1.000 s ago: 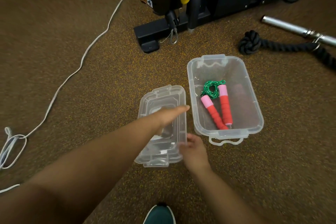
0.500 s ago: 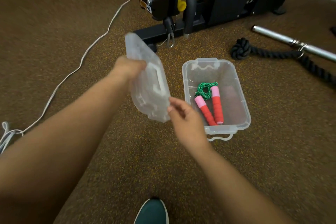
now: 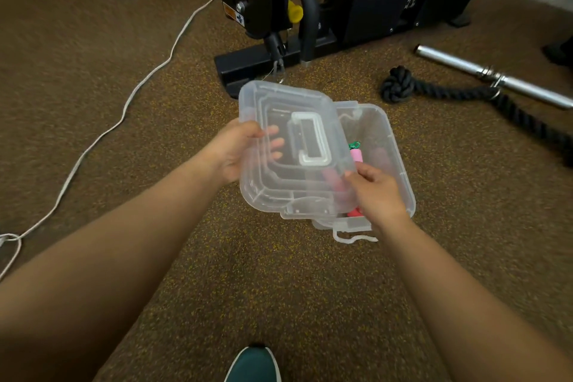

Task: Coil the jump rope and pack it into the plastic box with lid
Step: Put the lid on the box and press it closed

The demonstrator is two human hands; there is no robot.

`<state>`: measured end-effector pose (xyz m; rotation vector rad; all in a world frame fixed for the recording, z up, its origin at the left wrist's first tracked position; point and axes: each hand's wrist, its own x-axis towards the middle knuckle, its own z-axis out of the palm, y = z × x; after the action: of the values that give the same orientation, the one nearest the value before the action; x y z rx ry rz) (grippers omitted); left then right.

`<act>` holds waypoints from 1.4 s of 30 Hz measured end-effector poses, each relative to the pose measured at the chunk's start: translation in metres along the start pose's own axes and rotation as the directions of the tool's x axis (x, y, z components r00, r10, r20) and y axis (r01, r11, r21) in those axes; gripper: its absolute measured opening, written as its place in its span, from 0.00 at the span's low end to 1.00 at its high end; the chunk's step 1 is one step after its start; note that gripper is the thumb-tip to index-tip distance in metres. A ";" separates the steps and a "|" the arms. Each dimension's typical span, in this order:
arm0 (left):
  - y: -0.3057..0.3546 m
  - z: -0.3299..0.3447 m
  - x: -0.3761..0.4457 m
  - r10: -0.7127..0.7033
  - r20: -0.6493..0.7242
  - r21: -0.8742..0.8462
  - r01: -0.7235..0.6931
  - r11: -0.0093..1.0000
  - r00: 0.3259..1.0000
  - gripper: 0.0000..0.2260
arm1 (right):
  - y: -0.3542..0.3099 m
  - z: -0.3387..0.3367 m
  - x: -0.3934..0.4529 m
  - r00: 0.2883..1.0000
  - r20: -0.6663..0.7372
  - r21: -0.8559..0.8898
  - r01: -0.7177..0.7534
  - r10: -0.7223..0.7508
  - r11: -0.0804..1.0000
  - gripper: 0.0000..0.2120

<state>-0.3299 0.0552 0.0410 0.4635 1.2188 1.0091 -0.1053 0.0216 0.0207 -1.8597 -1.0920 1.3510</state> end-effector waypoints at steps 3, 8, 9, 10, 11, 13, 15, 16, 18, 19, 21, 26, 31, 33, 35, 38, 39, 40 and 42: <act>-0.010 0.004 0.007 -0.004 0.008 0.141 0.003 0.990 1.000 0.20 | -0.001 -0.013 0.004 1.000 -0.019 -0.011 -0.001 0.001 1.000 0.15; -0.031 0.029 0.019 -0.072 -0.035 0.384 0.079 0.920 0.997 0.18 | 0.005 -0.039 0.012 0.985 -0.145 -0.170 0.065 -0.090 0.983 0.18; -0.036 0.035 0.022 -0.081 -0.051 0.414 0.095 0.905 0.995 0.18 | 0.008 -0.042 0.014 0.981 -0.165 -0.234 0.066 -0.107 0.970 0.18; -0.041 0.039 0.026 -0.091 -0.062 0.434 0.109 0.894 0.994 0.17 | 0.013 -0.045 0.017 0.975 -0.184 -0.296 0.062 -0.121 0.953 0.20; -0.045 0.045 0.029 -0.099 -0.066 0.448 0.118 0.886 0.993 0.16 | 0.019 -0.048 0.021 0.970 -0.202 -0.351 0.057 -0.135 0.935 0.22; -0.049 0.054 0.034 -0.102 -0.075 0.470 0.126 0.873 0.992 0.15 | 0.041 -0.056 0.037 0.957 -0.236 -0.420 0.057 -0.169 0.906 0.26; -0.052 0.060 0.039 -0.091 -0.081 0.505 0.120 0.855 0.993 0.15 | 0.053 -0.062 0.047 0.944 -0.278 -0.442 0.041 -0.180 0.896 0.27; -0.052 0.063 0.041 -0.088 -0.077 0.521 0.115 0.846 0.993 0.15 | 0.048 -0.063 0.043 0.940 -0.294 -0.425 0.031 -0.171 0.904 0.27; -0.053 0.069 0.042 -0.085 -0.073 0.525 0.110 0.844 0.994 0.15 | 0.033 -0.065 0.031 0.952 -0.281 -0.375 0.011 -0.125 0.927 0.25; -0.053 0.071 0.043 -0.086 -0.078 0.525 0.114 0.843 0.993 0.15 | 0.028 -0.066 0.029 0.960 -0.267 -0.350 -0.009 -0.090 0.937 0.23; -0.051 0.074 0.044 -0.104 -0.085 0.539 0.134 0.832 0.991 0.15 | 0.021 -0.069 0.027 0.973 -0.229 -0.303 -0.042 -0.030 0.952 0.19; -0.048 0.074 0.042 -0.145 -0.110 0.554 0.182 0.812 0.983 0.16 | 0.020 -0.082 0.040 0.986 -0.145 -0.204 -0.106 0.077 0.973 0.15; -0.052 0.073 0.043 -0.058 -0.177 0.564 0.149 0.812 0.983 0.11 | 0.019 -0.087 0.044 0.991 -0.111 -0.269 -0.097 0.069 0.958 0.14; -0.050 0.073 0.042 -0.029 -0.209 0.578 0.148 0.802 0.977 0.09 | 0.020 -0.087 0.046 0.993 -0.098 -0.277 -0.084 0.059 0.957 0.14; -0.048 0.072 0.039 -0.046 -0.203 0.587 0.159 0.793 0.978 0.13 | 0.023 -0.089 0.046 0.994 -0.081 -0.229 -0.095 0.078 0.969 0.14; -0.049 0.071 0.034 -0.123 -0.178 0.590 0.206 0.781 0.976 0.16 | 0.028 -0.095 0.045 0.991 -0.030 -0.126 -0.131 0.128 0.983 0.13; -0.050 0.071 0.032 -0.137 -0.174 0.584 0.214 0.783 0.975 0.17 | 0.030 -0.096 0.045 0.991 -0.016 -0.099 -0.137 0.137 0.986 0.13; -0.051 0.071 0.032 -0.140 -0.174 0.574 0.216 0.790 0.975 0.17 | 0.031 -0.097 0.046 0.990 -0.009 -0.084 -0.141 0.141 0.986 0.14; -0.053 0.070 0.034 -0.131 -0.176 0.555 0.209 0.805 0.976 0.17 | 0.033 -0.098 0.049 0.989 -0.011 -0.077 -0.147 0.147 0.986 0.13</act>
<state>-0.2445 0.0713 0.0047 0.7479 1.6573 0.5038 0.0039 0.0485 0.0015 -2.0334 -1.0351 1.4025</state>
